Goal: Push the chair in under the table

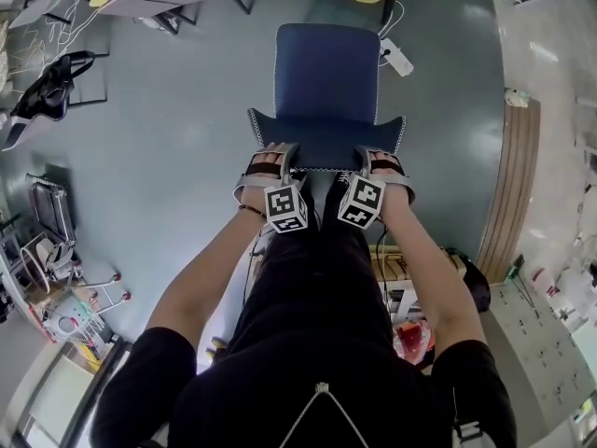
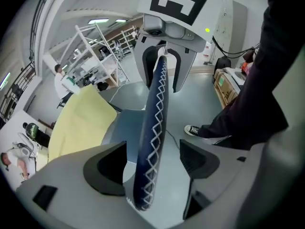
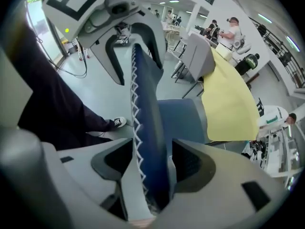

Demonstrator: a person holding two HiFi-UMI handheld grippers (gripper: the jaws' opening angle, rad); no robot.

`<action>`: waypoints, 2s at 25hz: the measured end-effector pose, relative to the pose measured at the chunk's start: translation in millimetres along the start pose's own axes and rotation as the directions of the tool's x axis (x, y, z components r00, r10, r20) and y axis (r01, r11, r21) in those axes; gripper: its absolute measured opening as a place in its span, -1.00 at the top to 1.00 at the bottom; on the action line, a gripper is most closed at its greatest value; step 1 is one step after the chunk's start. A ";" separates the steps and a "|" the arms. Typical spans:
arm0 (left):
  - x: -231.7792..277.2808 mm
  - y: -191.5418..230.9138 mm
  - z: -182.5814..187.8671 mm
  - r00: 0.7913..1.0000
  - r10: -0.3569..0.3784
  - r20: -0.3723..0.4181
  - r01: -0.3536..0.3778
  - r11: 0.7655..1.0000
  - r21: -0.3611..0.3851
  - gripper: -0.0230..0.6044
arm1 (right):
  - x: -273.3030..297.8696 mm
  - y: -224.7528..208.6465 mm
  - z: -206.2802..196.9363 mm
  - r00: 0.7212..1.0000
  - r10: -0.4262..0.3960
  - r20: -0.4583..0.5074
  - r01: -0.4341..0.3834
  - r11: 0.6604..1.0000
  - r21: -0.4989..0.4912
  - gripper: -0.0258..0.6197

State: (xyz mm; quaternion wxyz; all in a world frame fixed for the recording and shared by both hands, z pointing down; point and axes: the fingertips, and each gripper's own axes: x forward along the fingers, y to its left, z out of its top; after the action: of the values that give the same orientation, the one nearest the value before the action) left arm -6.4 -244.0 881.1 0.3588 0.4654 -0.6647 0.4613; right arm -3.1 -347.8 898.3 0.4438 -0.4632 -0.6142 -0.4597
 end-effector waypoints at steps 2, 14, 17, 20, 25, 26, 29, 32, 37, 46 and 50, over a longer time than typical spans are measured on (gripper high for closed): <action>11.8 3.4 1.2 1.000 -0.008 -0.022 0.009 1.000 0.015 -0.16 | 13.6 -1.9 -7.0 0.999 -0.014 -0.044 0.012 0.999 -0.045 0.18; 37.6 13.6 -4.2 0.996 -0.004 -0.086 0.014 0.993 0.121 0.29 | 25.4 -17.4 -6.5 0.991 -0.124 -0.052 0.115 0.983 -0.139 0.50; 38.7 17.5 -2.9 0.996 0.001 -0.089 0.010 0.992 0.123 0.31 | 25.3 -23.6 -6.4 0.990 -0.136 -0.046 0.128 0.980 -0.150 0.52; 43.9 30.2 1.1 0.996 0.012 -0.089 -0.001 0.993 0.122 0.33 | 27.4 -38.2 -8.2 0.990 -0.136 -0.045 0.128 0.980 -0.152 0.53; 53.0 56.5 4.5 0.996 0.016 -0.091 -0.006 0.993 0.114 0.34 | 32.5 -66.8 -6.5 0.991 -0.131 -0.040 0.124 0.980 -0.157 0.53; 55.1 61.1 5.2 0.996 0.018 -0.091 -0.008 0.994 0.113 0.34 | 33.7 -71.9 -6.4 0.991 -0.131 -0.039 0.123 0.980 -0.158 0.53; 59.2 72.6 6.5 0.996 0.026 -0.089 -0.016 0.994 0.112 0.34 | 36.2 -84.4 -5.3 0.991 -0.130 -0.035 0.122 0.979 -0.161 0.54; 62.1 84.6 9.7 0.996 0.031 -0.084 -0.021 0.994 0.110 0.34 | 37.2 -97.6 -4.7 0.991 -0.131 -0.031 0.124 0.978 -0.165 0.54; 71.3 107.3 14.0 0.996 0.030 -0.081 -0.022 0.994 0.103 0.35 | 42.3 -124.0 -4.0 0.991 -0.133 -0.023 0.127 0.977 -0.173 0.54; 86.4 146.3 24.5 0.997 0.024 -0.071 -0.018 0.996 0.086 0.35 | 49.3 -169.5 -4.6 0.991 -0.133 -0.012 0.128 0.973 -0.193 0.54; 90.8 163.2 25.5 0.998 0.020 -0.066 -0.015 0.997 0.079 0.35 | 52.0 -187.9 -0.6 0.991 -0.132 -0.008 0.128 0.971 -0.203 0.55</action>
State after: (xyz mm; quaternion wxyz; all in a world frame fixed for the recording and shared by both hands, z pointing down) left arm -190.7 -271.3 909.7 0.3582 0.4578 -0.6379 0.5053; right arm -195.8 -367.9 920.1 0.3701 -0.4595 -0.5886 -0.5526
